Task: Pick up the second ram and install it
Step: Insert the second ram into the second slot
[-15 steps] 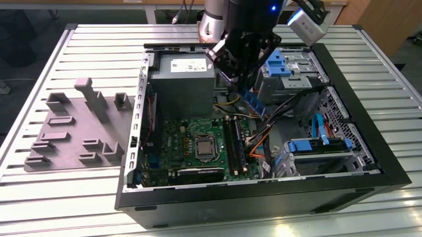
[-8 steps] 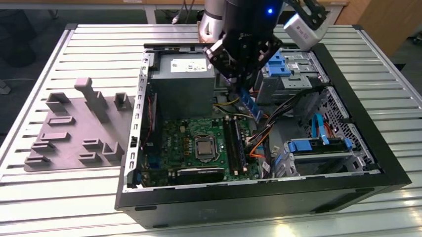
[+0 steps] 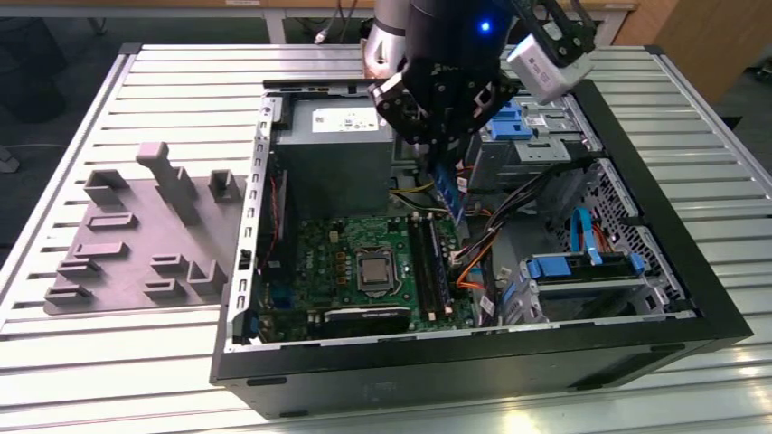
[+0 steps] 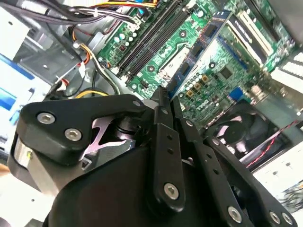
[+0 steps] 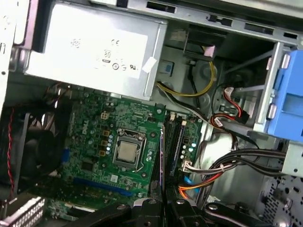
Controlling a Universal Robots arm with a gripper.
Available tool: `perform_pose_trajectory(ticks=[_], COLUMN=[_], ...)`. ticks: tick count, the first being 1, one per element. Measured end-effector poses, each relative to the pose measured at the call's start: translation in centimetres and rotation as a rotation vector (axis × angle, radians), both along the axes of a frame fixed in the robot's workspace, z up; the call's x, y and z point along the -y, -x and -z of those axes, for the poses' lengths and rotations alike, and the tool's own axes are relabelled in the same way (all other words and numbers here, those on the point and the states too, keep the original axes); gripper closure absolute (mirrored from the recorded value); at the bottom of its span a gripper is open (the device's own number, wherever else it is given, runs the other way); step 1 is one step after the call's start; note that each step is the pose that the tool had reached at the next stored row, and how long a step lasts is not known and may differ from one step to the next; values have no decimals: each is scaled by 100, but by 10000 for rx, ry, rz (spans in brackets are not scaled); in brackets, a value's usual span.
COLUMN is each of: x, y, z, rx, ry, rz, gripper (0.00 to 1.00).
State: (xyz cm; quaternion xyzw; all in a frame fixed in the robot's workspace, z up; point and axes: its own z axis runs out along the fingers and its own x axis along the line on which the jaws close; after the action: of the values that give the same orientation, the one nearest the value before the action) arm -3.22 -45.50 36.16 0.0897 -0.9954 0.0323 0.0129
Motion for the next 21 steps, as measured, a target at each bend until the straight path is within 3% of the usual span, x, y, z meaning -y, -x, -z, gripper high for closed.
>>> perform_pose_trajectory(ticks=[12,21], x=[0,0], y=[0,-3], z=[59,73], rx=[-1,1], ry=[21,17], rz=[2079,2201], gripper=[86,86])
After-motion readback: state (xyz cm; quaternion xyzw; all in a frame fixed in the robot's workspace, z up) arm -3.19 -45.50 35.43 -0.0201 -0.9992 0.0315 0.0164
